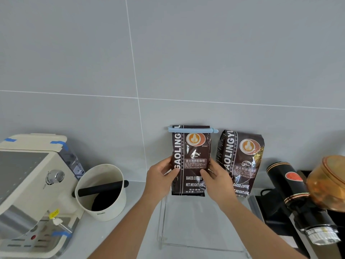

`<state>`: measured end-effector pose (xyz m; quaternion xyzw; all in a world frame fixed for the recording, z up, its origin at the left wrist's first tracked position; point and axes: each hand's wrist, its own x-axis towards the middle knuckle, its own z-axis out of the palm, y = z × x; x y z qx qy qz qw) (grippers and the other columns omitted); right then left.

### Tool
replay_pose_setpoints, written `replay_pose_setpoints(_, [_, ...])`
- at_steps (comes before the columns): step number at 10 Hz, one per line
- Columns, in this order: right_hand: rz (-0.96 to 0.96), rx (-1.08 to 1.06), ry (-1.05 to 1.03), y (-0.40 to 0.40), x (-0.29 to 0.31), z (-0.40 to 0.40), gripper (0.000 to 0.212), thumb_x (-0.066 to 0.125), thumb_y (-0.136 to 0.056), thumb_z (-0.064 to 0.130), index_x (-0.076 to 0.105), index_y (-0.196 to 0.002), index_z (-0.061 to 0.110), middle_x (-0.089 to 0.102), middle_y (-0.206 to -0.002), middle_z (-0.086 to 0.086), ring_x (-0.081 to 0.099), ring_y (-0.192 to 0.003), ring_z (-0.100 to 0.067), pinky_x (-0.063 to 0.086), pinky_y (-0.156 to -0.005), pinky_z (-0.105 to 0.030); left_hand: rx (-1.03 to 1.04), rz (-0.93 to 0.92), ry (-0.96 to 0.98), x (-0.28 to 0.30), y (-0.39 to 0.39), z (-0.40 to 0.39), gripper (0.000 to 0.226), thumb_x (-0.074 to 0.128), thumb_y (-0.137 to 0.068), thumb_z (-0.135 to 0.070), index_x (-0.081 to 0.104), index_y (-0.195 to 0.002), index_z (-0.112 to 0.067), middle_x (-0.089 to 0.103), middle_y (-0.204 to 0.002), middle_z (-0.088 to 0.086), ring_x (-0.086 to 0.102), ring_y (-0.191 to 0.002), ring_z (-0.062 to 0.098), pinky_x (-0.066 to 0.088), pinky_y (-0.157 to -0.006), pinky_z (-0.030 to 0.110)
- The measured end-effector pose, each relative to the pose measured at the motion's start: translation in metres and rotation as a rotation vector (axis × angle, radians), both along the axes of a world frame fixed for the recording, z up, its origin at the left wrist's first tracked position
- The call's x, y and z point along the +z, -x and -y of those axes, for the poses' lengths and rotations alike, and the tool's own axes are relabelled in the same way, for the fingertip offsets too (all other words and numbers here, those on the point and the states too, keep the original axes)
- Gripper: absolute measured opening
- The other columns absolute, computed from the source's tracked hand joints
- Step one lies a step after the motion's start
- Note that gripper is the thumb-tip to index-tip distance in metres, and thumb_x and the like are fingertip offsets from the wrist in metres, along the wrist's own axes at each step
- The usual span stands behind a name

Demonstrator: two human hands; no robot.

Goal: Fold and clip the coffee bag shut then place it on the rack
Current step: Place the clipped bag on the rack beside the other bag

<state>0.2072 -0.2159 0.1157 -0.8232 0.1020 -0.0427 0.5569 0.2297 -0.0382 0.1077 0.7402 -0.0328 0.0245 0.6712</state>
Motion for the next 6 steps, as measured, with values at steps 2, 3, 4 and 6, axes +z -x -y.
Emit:
replay_pose_setpoints(2, [-0.026, -0.007, 0.019, 0.001, 0.005, -0.001, 0.046, 0.057, -0.091, 0.014, 0.054, -0.128, 0.041, 0.07, -0.115, 0.015, 0.066, -0.105, -0.006, 0.052, -0.098, -0.041, 0.031, -0.003, -0.041, 0.0, -0.002, 0.001, 0.038, 0.069, -0.084, -0.006, 0.068, -0.103, -0.038, 0.072, -0.101, -0.016, 0.069, -0.094, 0.001, 0.056, -0.08, 0.019])
replay_pose_setpoints(3, [-0.032, -0.006, 0.021, 0.002, 0.008, -0.002, 0.046, 0.059, -0.089, 0.017, 0.051, -0.129, 0.04, 0.069, -0.117, 0.015, 0.065, -0.108, -0.007, 0.051, -0.1, -0.042, 0.03, -0.01, -0.041, 0.0, -0.002, 0.0, 0.033, 0.069, -0.084, -0.006, 0.068, -0.106, -0.03, 0.074, -0.103, -0.008, 0.069, -0.098, 0.009, 0.056, -0.082, 0.023])
replay_pose_setpoints(4, [-0.005, 0.001, -0.028, 0.007, 0.015, -0.002, 0.042, 0.059, -0.09, 0.016, 0.052, -0.127, 0.036, 0.067, -0.119, 0.017, 0.06, -0.115, -0.008, 0.047, -0.105, -0.04, 0.02, -0.036, -0.028, 0.004, 0.004, -0.003, 0.032, 0.069, -0.084, -0.007, 0.068, -0.103, -0.033, 0.075, -0.107, -0.005, 0.069, -0.1, 0.01, 0.057, -0.085, 0.03])
replay_pose_setpoints(6, [0.024, 0.032, -0.227, 0.023, 0.046, 0.007, 0.024, 0.057, -0.094, 0.017, 0.067, -0.109, 0.031, 0.072, -0.101, 0.022, 0.065, -0.101, 0.002, 0.05, -0.095, -0.026, 0.088, -0.156, 0.085, 0.026, 0.016, -0.017, 0.03, 0.068, -0.087, -0.017, 0.066, -0.116, -0.02, 0.071, -0.114, 0.004, 0.066, -0.104, 0.016, 0.052, -0.096, 0.037])
